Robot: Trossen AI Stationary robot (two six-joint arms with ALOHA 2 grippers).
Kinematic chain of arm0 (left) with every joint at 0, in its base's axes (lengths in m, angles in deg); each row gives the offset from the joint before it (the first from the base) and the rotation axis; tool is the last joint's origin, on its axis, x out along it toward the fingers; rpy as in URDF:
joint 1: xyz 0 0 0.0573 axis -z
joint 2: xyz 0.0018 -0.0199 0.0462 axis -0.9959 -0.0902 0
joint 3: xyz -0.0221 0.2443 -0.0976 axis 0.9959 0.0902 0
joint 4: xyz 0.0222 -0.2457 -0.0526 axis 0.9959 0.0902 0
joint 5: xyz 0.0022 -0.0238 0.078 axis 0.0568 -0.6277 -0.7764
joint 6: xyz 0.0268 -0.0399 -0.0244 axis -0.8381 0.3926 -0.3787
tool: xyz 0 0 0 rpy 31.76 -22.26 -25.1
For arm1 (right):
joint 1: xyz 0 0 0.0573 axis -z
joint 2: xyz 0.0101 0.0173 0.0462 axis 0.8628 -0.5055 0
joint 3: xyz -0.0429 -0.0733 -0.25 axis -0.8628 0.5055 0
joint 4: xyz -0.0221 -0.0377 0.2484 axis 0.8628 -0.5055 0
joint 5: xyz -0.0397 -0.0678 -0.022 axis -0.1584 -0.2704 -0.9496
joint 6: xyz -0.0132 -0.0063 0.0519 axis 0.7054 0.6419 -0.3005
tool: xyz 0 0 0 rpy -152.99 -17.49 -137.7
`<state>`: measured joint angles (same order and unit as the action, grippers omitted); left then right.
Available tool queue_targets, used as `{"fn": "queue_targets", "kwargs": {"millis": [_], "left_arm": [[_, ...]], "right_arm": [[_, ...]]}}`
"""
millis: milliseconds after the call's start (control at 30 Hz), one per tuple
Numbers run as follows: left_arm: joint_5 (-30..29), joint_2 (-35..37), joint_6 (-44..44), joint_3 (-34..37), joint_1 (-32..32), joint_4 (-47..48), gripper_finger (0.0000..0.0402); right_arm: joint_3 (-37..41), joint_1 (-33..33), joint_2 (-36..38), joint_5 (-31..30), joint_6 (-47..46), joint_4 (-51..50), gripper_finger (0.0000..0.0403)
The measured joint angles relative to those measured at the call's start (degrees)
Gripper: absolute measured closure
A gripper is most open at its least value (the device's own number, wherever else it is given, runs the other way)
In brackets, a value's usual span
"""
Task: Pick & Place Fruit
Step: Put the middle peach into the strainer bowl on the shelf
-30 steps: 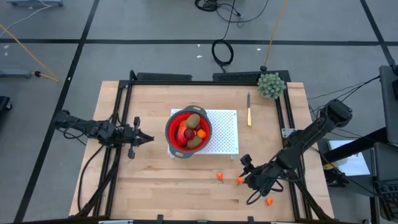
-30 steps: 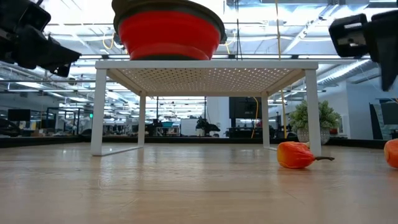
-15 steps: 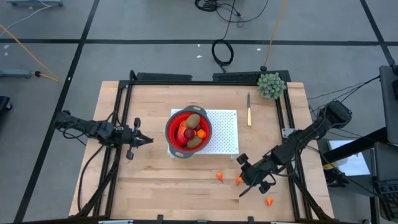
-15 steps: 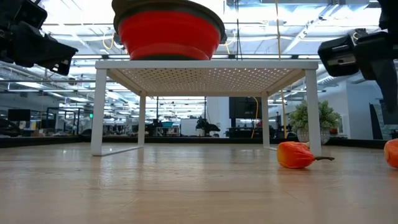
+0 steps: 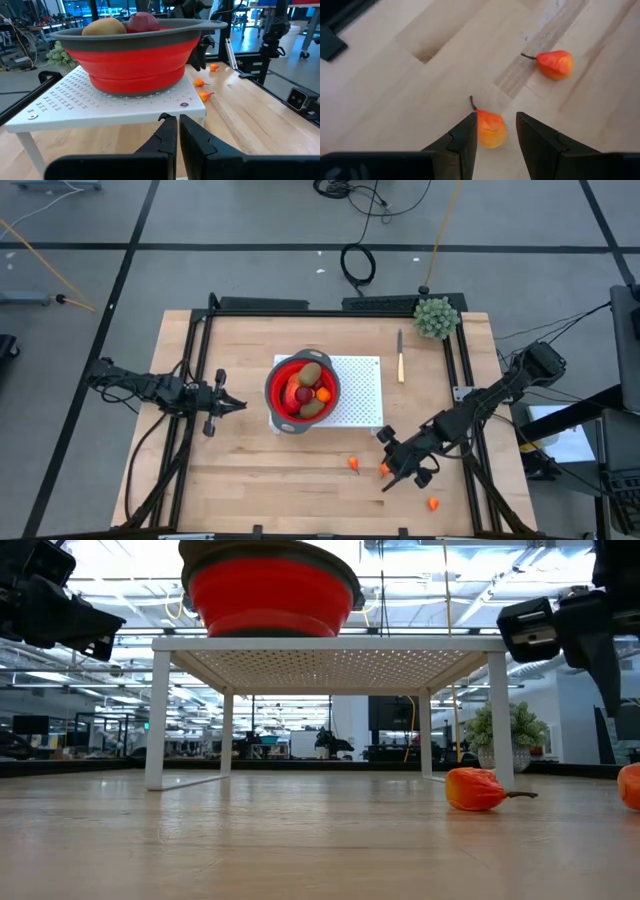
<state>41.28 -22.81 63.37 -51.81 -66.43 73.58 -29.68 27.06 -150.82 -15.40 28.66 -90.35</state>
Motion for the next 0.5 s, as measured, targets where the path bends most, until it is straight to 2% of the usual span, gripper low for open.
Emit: {"fn": "queue_targets", "kwargs": {"millis": [133,500], "left_arm": [[-0.23,0.0,0.04,0.0,0.0,0.02,0.038],[-0.23,0.0,0.09,0.0,0.0,0.04,0.038]], "right_arm": [[0.02,-0.06,0.0,-0.9,1.78,0.37,0.0272],[0.03,-2.67,0.0,-0.97,-3.18,0.38,0.0272]]}}
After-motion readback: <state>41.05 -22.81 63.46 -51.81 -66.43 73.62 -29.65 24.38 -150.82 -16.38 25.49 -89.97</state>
